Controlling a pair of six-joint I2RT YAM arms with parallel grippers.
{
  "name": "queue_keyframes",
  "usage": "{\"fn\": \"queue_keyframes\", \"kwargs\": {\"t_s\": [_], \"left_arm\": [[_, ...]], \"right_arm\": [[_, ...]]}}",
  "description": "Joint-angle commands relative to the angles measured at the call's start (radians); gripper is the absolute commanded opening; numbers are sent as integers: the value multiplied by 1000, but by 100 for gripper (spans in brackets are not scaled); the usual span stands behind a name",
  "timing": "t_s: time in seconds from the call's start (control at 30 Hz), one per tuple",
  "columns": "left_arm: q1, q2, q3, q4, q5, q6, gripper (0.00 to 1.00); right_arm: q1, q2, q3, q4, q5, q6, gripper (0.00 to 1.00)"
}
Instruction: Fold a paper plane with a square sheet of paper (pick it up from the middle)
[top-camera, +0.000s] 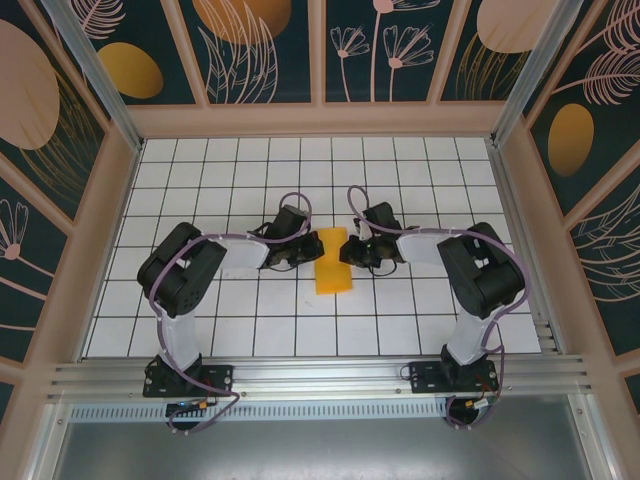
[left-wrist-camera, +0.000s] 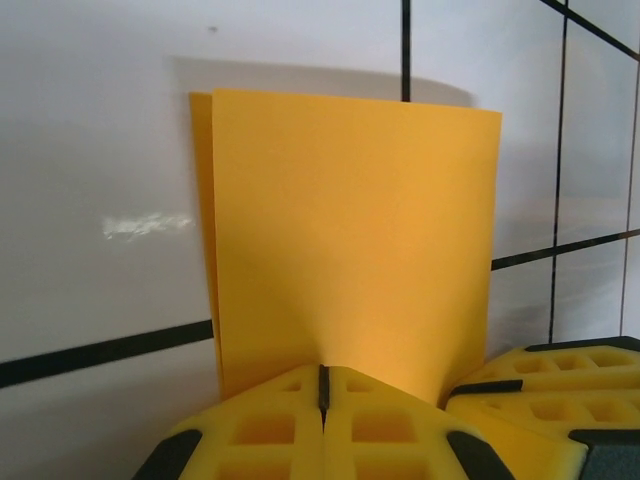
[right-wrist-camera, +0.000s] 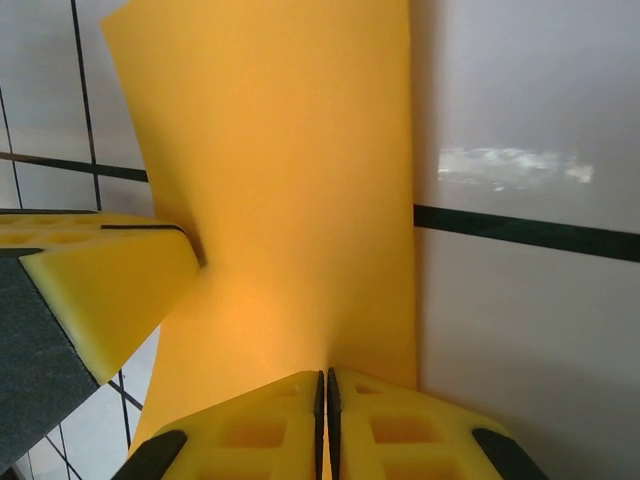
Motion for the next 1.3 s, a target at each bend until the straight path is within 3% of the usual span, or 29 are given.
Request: {"fn": "queue_keyframes", "kwargs": {"t_s": [0.0, 0.3, 0.57, 0.9, 1.27], "left_arm": [[6, -33, -31, -141, -60, 28, 6], [9, -72, 20, -151, -34, 47, 8], [8, -29, 85, -128, 26, 48, 9], [7, 21, 127, -45, 142, 24, 11], [5, 96, 184, -17, 195, 21, 13]], "right_arm": [[32, 56, 17, -19, -29, 6, 15], [55, -3, 71, -67, -36, -18, 15], [57, -75, -29, -61, -76, 17, 15], [58, -41, -73, -30, -81, 33, 15], [59, -6, -81, -32, -52, 25, 15]]}}
